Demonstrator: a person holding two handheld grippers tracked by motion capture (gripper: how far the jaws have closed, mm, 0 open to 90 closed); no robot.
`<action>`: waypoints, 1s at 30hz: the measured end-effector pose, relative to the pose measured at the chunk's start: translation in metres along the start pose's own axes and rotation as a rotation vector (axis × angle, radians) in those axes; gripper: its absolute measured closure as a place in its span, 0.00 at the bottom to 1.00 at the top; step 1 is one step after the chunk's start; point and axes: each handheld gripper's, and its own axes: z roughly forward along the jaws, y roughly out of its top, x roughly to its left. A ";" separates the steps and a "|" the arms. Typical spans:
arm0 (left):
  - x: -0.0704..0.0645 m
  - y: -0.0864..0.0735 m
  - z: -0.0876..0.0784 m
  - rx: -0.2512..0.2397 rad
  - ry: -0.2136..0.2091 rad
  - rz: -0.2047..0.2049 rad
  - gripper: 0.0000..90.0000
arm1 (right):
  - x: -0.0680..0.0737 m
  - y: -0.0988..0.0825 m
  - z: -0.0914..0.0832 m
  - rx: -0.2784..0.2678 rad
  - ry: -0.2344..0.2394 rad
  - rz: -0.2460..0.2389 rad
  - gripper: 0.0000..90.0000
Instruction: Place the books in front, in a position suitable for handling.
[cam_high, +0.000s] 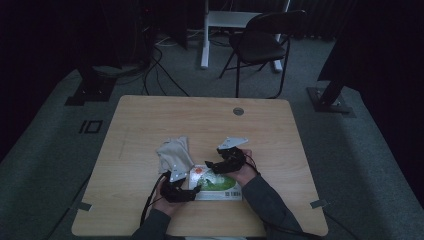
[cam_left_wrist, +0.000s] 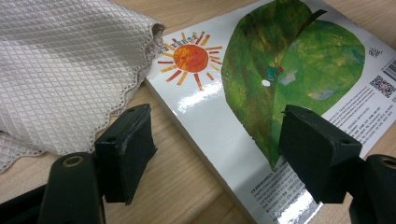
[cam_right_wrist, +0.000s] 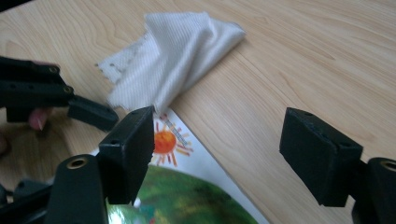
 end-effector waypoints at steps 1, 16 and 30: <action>0.000 0.000 0.000 -0.001 0.000 -0.001 0.30 | 0.000 0.002 0.002 -0.001 0.002 0.000 0.28; 0.000 0.001 0.001 0.012 0.023 -0.013 0.21 | 0.001 0.012 0.033 0.038 0.051 0.000 0.38; 0.000 0.001 0.001 0.016 0.014 -0.007 0.21 | 0.007 0.021 0.068 0.079 0.113 -0.002 0.49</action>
